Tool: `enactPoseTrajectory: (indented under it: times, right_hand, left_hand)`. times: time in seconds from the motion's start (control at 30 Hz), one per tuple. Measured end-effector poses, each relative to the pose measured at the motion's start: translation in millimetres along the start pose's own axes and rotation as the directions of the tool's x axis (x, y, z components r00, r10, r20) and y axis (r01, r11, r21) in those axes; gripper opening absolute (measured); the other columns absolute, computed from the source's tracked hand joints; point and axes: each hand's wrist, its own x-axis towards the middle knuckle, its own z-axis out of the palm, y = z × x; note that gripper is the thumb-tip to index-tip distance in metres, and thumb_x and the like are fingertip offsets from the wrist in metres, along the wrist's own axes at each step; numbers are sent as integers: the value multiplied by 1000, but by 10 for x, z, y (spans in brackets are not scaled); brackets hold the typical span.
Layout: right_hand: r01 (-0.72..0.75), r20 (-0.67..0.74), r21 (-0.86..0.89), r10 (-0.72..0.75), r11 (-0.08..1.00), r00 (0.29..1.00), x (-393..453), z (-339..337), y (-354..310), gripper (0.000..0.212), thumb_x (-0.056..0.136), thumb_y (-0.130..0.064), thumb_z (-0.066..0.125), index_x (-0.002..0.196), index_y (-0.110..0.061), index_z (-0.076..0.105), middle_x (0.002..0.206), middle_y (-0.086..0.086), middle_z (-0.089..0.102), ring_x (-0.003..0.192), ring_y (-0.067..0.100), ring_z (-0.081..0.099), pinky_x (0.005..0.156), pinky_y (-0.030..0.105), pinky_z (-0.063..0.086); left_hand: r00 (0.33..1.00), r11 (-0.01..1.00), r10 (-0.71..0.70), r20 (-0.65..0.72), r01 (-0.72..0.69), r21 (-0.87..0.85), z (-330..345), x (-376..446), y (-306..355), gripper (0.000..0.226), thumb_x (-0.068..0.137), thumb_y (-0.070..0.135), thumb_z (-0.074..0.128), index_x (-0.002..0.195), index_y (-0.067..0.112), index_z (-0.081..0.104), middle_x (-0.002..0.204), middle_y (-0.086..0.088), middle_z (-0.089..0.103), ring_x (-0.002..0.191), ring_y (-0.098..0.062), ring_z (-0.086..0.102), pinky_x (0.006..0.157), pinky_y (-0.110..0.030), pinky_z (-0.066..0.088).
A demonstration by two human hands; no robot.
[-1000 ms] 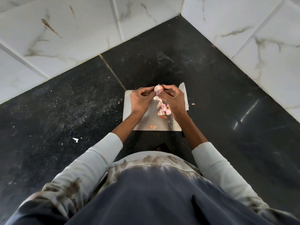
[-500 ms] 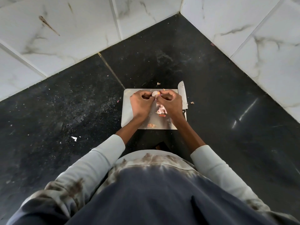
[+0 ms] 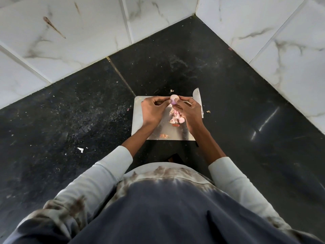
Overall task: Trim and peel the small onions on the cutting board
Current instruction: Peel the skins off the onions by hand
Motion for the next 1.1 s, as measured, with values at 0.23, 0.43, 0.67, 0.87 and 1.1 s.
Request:
enactPoseTrajectory:
  times: [0.23,0.43,0.67,0.87,1.1]
  right_hand:
    - [53,-45,-184,-62,982,997,36,37,4,33,86,-24,90,115,-13,75,106,-4,81,97,8,79,84,26,65]
    - [123,-27,-231,-133,965,991,-10,55,6,31,89,-19,87,115,-9,75,102,0,82,93,13,81,85,33,66]
    - [140,-19,-259,-150,956,988,-18,43,-1,27,92,-15,84,116,-7,75,102,4,82,93,18,81,89,44,67]
    - [92,6,-281,-95,955,996,6,8,-36,31,93,-20,83,120,-9,75,107,3,82,93,16,81,91,39,66]
    - [-20,94,-169,36,985,995,57,-105,-54,26,100,-25,73,121,-10,75,110,9,81,104,25,79,102,43,61]
  left_hand:
    - [999,997,17,-34,-14,70,-2,-4,-13,15,93,19,83,107,13,85,99,3,82,86,-7,78,83,-27,66]
    - [998,990,5,-66,4,139,48,-3,4,9,89,20,87,92,13,82,85,3,79,75,-12,74,69,-20,62]
    - [997,973,26,-76,-8,233,93,-4,22,15,89,26,85,93,14,77,81,5,73,70,-9,69,61,-9,53]
    - [998,962,60,-1,-58,266,28,38,-3,17,92,26,83,95,11,76,85,2,73,73,-12,69,65,-13,55]
    - [990,966,53,134,-85,243,-50,126,-2,10,94,21,79,94,12,76,81,8,69,71,-11,65,61,-9,48]
